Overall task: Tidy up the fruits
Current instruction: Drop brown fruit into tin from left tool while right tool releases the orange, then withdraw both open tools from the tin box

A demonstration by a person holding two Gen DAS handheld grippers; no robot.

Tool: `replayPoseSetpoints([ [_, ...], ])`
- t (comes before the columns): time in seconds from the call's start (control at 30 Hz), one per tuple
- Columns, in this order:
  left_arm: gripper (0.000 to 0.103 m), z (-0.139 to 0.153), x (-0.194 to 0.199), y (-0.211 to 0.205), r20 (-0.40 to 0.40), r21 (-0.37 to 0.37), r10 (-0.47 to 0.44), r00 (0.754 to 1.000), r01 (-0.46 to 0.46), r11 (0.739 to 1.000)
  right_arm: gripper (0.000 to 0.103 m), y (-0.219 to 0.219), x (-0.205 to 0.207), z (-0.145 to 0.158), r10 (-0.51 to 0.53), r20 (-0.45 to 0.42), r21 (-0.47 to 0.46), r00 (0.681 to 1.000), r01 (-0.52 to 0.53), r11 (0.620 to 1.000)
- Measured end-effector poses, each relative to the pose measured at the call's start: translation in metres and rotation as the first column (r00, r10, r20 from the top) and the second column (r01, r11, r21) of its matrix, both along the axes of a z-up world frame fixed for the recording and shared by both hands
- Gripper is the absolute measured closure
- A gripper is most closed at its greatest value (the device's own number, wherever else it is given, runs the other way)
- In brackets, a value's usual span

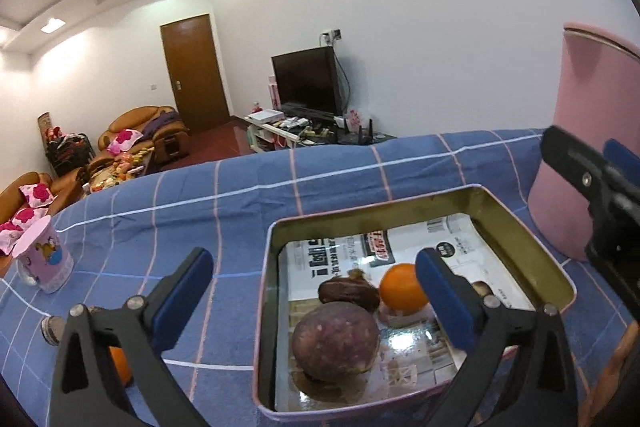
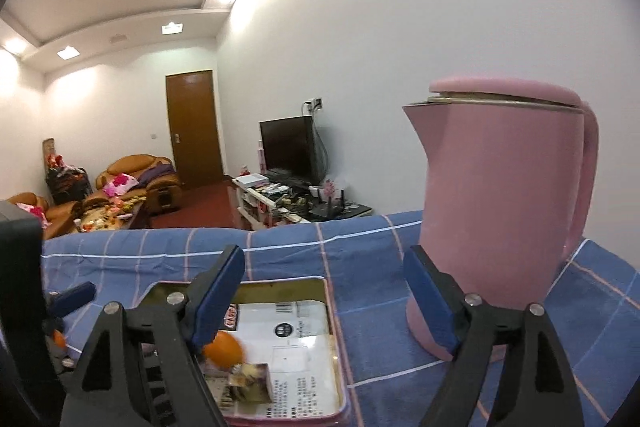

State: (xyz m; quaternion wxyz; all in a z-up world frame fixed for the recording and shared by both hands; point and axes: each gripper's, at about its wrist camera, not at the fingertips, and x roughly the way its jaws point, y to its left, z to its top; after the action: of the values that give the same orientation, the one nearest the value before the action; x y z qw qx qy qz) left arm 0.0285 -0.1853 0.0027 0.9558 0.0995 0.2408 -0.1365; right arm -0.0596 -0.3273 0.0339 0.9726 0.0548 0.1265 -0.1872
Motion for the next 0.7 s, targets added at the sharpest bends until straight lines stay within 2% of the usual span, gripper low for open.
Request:
replayPoseSetpoints([
  [0.13, 0.0, 0.001, -0.003, 0.003, 0.0, -0.009, 0.008, 1.0, -0.008, 1.0, 0.02, 0.004, -0.009, -0.002, -0.032, 0.049, -0.045, 0.998, 0.035, 0.998],
  [0.2, 0.0, 0.001, -0.003, 0.005, 0.004, -0.016, 0.02, 1.0, -0.02, 1.0, 0.02, 0.003, -0.007, -0.003, -0.016, 0.04, -0.041, 0.999, 0.017, 0.999],
  [0.37, 0.0, 0.001, -0.009, 0.015, 0.011, -0.016, 0.051, 0.999, -0.051, 0.999, 0.02, 0.001, 0.005, -0.011, 0.061, -0.049, 0.037, 0.997, -0.059, 0.998],
  [0.6, 0.0, 0.001, -0.024, 0.028, 0.023, -0.005, 0.04, 0.999, -0.04, 0.999, 0.02, 0.012, 0.007, -0.016, 0.093, -0.099, 0.07, 0.991, -0.086, 0.994],
  [0.7, 0.0, 0.0, -0.028, 0.038, 0.015, 0.0, 0.047, 0.999, -0.047, 0.999, 0.02, 0.021, 0.005, -0.018, 0.09, -0.117, 0.052, 0.989, -0.085, 0.995],
])
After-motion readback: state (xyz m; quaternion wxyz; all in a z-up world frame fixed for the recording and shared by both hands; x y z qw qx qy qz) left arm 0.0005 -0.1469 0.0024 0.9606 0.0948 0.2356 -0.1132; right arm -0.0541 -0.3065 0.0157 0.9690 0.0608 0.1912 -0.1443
